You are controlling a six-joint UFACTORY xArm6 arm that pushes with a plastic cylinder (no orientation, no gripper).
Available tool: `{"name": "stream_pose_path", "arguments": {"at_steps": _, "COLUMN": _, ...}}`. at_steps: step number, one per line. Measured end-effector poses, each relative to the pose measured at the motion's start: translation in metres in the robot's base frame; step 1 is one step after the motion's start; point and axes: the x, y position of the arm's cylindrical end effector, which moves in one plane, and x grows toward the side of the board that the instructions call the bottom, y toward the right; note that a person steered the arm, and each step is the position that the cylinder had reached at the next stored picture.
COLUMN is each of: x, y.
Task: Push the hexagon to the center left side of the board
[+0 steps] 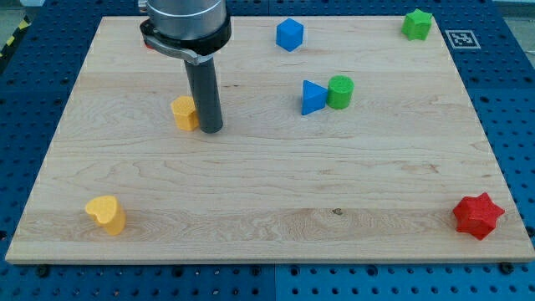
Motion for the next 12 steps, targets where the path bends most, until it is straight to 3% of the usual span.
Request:
{"name": "stream_pose_path", "arguments": {"at_steps": 1, "x": -0.004, "y": 0.000}}
{"name": "stream_pose_path", "arguments": {"at_steps": 2, "x": -0.004, "y": 0.037}}
{"name": "stream_pose_path", "arguments": {"at_steps": 5, "x": -0.018, "y": 0.040}}
{"name": "stream_pose_path", "arguments": {"at_steps": 8, "x": -0.019, "y": -0.024}}
{"name": "stream_pose_path", "arguments": {"at_steps": 12, "x": -0.019, "y": -0.034}}
